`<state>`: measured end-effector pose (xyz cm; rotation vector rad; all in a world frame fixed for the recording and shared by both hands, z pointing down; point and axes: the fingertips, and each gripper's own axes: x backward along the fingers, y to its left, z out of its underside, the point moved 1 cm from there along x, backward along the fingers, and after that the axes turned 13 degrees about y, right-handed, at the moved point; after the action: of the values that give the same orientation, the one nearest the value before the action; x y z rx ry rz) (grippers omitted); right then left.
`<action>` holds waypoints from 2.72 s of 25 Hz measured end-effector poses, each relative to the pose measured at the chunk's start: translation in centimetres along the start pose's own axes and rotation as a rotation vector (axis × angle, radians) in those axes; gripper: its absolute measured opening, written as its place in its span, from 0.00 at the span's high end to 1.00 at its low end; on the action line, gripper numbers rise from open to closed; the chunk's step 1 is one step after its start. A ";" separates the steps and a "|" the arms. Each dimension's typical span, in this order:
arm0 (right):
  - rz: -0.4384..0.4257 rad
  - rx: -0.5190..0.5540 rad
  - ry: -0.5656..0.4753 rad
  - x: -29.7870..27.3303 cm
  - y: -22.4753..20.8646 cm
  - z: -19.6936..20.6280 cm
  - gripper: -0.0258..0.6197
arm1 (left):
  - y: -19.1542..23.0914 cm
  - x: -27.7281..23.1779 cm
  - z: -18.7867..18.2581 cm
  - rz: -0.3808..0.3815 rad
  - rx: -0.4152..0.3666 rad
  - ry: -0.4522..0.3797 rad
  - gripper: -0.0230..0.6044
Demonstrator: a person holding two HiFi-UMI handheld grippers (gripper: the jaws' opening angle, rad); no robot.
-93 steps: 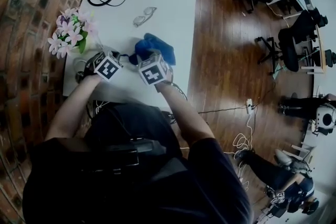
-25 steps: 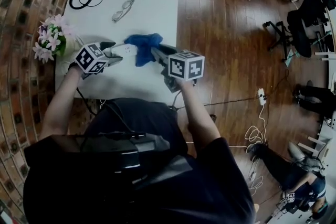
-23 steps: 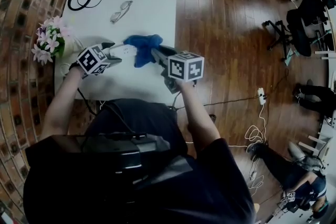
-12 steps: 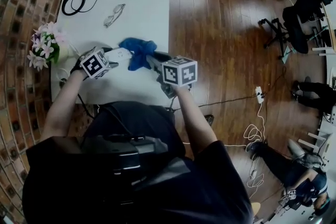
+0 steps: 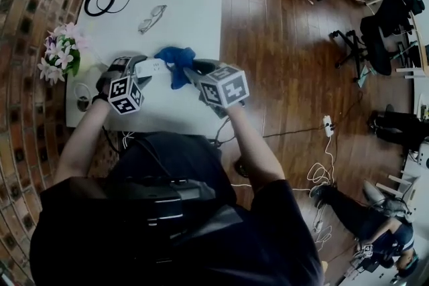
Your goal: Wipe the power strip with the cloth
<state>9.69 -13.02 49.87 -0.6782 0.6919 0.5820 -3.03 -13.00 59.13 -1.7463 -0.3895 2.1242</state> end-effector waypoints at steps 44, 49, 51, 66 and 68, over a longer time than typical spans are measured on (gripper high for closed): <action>0.173 0.937 0.359 -9.9 3.2 3.9 0.44 | -1.6 1.2 2.9 0.576 0.421 -0.066 0.50; 0.189 0.821 0.240 -8.6 4.0 3.8 0.47 | -2.3 1.3 2.7 0.482 0.423 -0.110 0.54; 0.164 0.700 0.164 -7.5 4.8 3.3 0.47 | -2.9 1.7 2.5 0.427 0.376 -0.099 0.57; 0.251 0.003 -0.096 -0.9 0.9 2.7 0.82 | -3.4 1.8 2.7 0.322 0.358 -0.110 0.63; 0.272 -0.130 -0.148 1.1 -0.7 2.8 0.83 | -3.3 2.2 2.5 0.331 0.383 -0.131 0.63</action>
<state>11.96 -11.17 50.98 -0.6588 0.6151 0.9254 -5.54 -9.02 59.08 -1.5346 0.2819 2.3498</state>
